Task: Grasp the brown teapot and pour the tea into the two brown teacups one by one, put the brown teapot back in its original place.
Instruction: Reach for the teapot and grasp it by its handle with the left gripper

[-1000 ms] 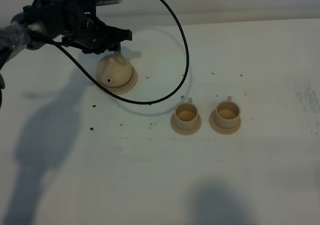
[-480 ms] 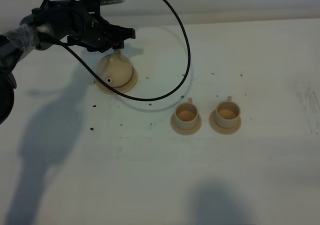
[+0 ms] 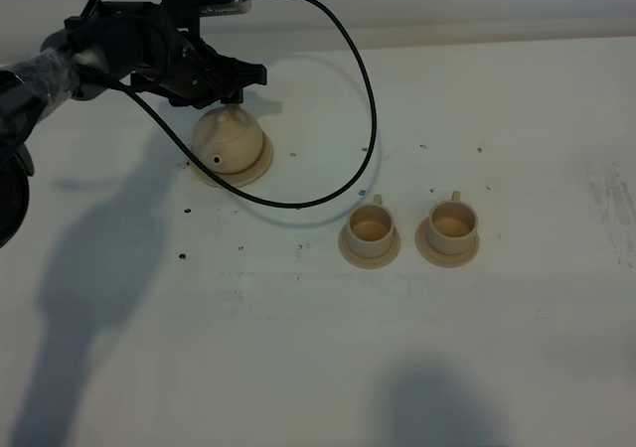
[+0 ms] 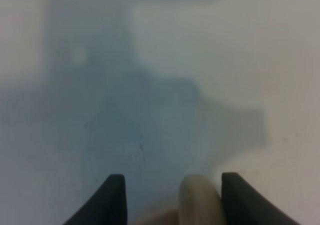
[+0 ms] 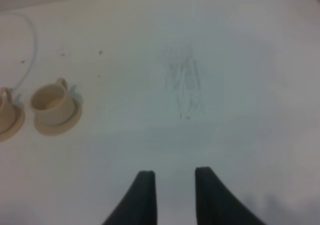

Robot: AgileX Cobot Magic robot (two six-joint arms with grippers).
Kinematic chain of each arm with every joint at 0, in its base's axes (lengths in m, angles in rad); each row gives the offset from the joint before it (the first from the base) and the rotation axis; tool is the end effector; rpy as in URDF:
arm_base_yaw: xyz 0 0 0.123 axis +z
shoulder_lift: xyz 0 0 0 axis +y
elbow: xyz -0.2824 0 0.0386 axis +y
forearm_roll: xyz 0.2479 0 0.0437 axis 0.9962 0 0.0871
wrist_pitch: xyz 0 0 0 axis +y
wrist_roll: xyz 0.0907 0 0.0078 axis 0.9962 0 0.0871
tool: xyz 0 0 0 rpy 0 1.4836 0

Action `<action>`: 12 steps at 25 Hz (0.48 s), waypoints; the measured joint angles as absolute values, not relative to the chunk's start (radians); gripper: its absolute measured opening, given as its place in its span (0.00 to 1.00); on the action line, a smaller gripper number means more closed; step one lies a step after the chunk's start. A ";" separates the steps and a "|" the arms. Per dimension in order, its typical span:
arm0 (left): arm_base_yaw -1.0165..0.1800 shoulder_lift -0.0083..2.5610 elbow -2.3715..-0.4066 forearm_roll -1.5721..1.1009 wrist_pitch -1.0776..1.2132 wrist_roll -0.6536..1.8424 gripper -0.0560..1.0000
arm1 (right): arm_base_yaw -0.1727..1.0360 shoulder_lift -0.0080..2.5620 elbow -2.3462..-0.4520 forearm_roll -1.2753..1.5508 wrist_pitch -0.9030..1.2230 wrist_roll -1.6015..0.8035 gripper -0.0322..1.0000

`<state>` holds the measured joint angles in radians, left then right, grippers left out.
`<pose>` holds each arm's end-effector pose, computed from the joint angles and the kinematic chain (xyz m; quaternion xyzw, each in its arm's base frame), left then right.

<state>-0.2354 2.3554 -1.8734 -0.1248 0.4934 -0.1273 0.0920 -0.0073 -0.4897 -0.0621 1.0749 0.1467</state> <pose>0.5085 -0.1275 0.1490 0.0090 0.9414 -0.1057 0.3202 -0.0050 -0.0055 0.2733 0.0248 0.8569 0.0304 0.5140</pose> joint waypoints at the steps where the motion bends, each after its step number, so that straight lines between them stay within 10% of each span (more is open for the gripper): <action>1: -0.235 2.355 -1.873 -0.117 0.493 -0.127 0.09 | 0.092 -0.007 -0.490 -0.062 1.075 0.147 0.25; 12: -0.235 2.355 -1.873 -0.073 0.479 -0.127 0.09 | 0.092 -0.007 -0.490 -0.062 1.075 0.147 0.25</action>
<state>-0.2354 2.3554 -1.8734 -0.0734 0.4788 -0.1273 0.0920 -0.0073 -0.4897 -0.0621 1.0749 0.1467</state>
